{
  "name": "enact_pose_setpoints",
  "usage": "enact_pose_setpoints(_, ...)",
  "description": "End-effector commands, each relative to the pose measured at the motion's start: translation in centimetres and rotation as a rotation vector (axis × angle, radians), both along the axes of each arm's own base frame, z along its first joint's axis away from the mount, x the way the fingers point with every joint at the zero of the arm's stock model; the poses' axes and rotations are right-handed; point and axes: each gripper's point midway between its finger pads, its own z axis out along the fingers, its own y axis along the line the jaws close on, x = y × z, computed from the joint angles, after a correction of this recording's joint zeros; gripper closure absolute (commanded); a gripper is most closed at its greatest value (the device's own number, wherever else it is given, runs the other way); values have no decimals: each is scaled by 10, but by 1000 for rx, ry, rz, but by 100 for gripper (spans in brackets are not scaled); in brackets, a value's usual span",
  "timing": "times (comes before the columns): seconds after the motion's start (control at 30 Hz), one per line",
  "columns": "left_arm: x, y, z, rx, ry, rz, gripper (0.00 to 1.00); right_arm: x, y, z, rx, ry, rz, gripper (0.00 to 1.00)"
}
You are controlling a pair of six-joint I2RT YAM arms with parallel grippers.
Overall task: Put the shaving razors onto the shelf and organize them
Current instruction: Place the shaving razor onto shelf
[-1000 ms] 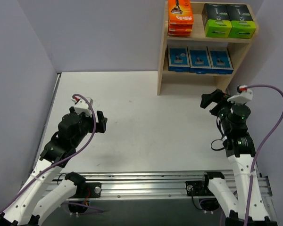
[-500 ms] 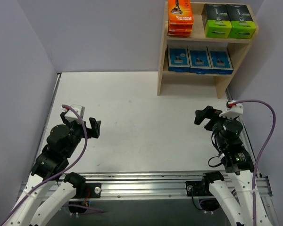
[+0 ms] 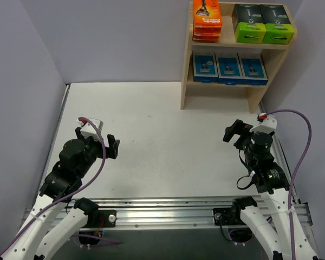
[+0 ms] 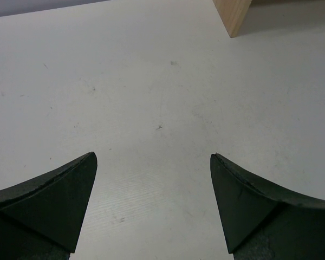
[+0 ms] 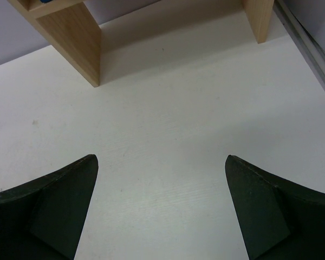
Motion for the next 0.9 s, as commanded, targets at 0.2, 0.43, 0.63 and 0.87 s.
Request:
enact_pose_setpoints(0.2, -1, -8, 11, -16, -36, -48, 6, 5, -17, 10, 3, 42, -141, 0)
enact_pose_setpoints(0.43, 2, -7, 9, -8, -26, -34, 6, 1, -24, 13, 20, 21, -190, 0)
enact_pose_setpoints(0.63, 2, -4, 9, -4, -28, -24, 6, 4, -18, 8, 17, 41, -173, 0)
enact_pose_setpoints(0.87, 2, -3, 8, -5, -31, -13, 6, 5, -16, 5, 10, 51, -165, 0)
